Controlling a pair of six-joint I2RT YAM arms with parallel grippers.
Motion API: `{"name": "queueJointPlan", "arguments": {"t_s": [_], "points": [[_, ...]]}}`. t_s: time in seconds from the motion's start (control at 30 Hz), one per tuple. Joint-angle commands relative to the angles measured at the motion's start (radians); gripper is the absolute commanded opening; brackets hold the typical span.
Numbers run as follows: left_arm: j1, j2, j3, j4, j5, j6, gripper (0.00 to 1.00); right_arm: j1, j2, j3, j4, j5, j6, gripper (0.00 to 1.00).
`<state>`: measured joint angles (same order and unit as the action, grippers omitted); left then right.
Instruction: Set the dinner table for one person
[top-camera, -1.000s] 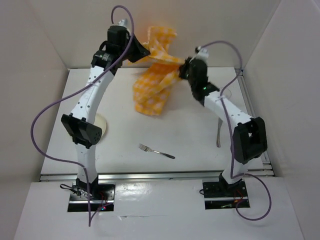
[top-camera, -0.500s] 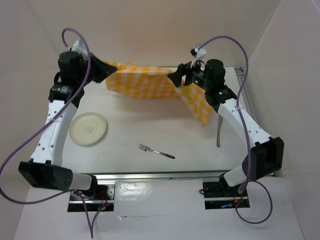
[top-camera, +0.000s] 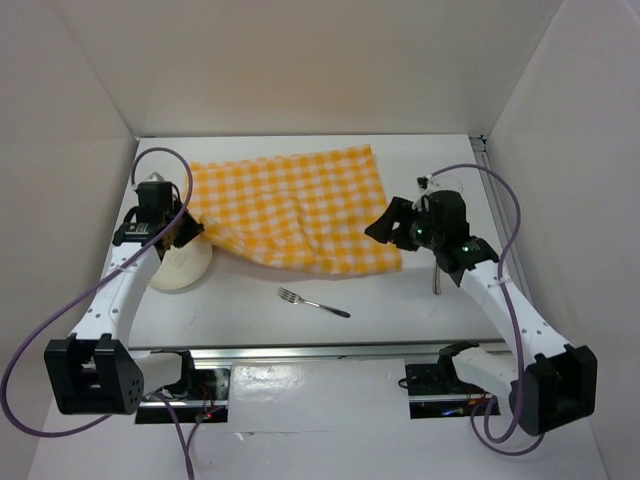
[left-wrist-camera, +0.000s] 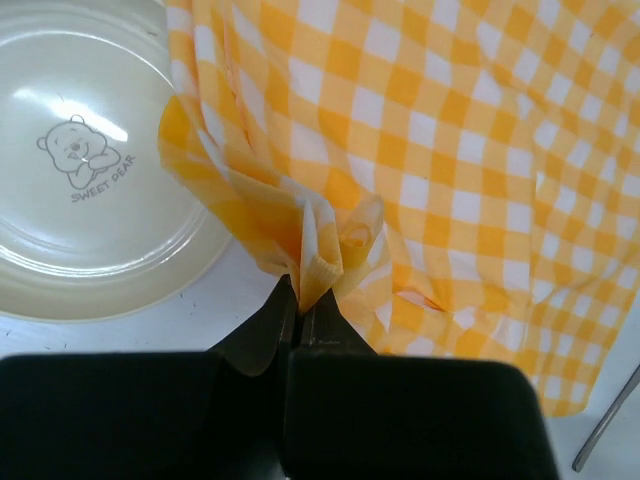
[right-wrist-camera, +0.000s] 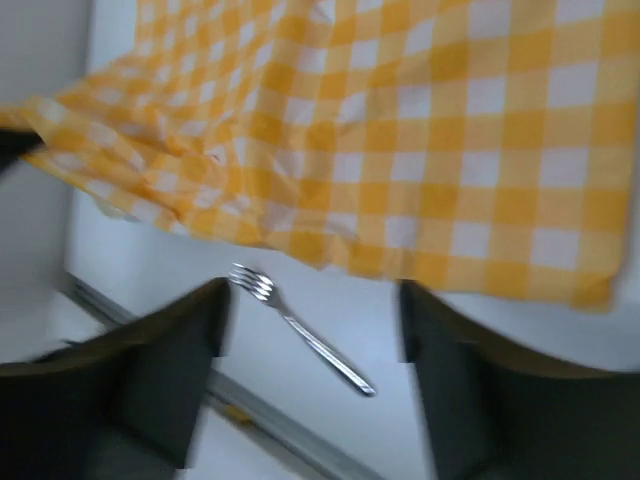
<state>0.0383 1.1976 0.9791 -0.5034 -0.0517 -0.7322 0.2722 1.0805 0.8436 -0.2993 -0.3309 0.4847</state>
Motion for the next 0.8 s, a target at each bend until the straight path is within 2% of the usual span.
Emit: {"name": "queueJointPlan", "arguments": {"t_s": [0.0, 0.1, 0.13, 0.17, 0.2, 0.27, 0.3, 0.43, 0.53, 0.77], "points": [[0.0, -0.055, 0.033, 0.04, -0.03, 0.024, 0.0, 0.004, -0.102, -0.089, -0.06, 0.074, 0.381, 0.66], [0.0, -0.055, 0.033, 0.04, -0.02, 0.024, 0.0, 0.013, -0.203, -0.205, -0.049, 0.188, 0.539, 0.66], [0.0, -0.055, 0.033, 0.04, -0.02, 0.024, 0.0, 0.022, -0.218, -0.24, -0.023, 0.223, 0.517, 0.78], [0.0, -0.055, 0.033, 0.04, -0.02, 0.024, 0.0, 0.022, -0.218, -0.241, -0.056, 0.262, 0.517, 0.78], [0.0, -0.055, 0.033, 0.04, -0.02, 0.024, 0.0, 0.033, -0.208, -0.226, -0.107, 0.339, 0.528, 0.84], [0.0, -0.055, 0.033, 0.04, -0.02, 0.014, 0.0, 0.022, -0.159, -0.175, -0.165, 0.34, 0.539, 0.97], [0.0, -0.055, 0.033, 0.04, -0.011, 0.014, 0.0, 0.007, -0.099, -0.175, -0.166, 0.282, 0.539, 1.0], [0.0, -0.036, 0.023, 0.04, 0.009, 0.005, 0.0, -0.014, 0.008, -0.296, 0.082, 0.123, 0.632, 1.0], [0.0, -0.036, 0.033, 0.04, 0.019, 0.005, 0.0, -0.045, 0.082, -0.391, 0.265, 0.081, 0.69, 0.99], [0.0, -0.027, 0.043, 0.04, 0.019, 0.014, 0.0, -0.045, 0.22, -0.373, 0.327, 0.121, 0.738, 0.93]]}}
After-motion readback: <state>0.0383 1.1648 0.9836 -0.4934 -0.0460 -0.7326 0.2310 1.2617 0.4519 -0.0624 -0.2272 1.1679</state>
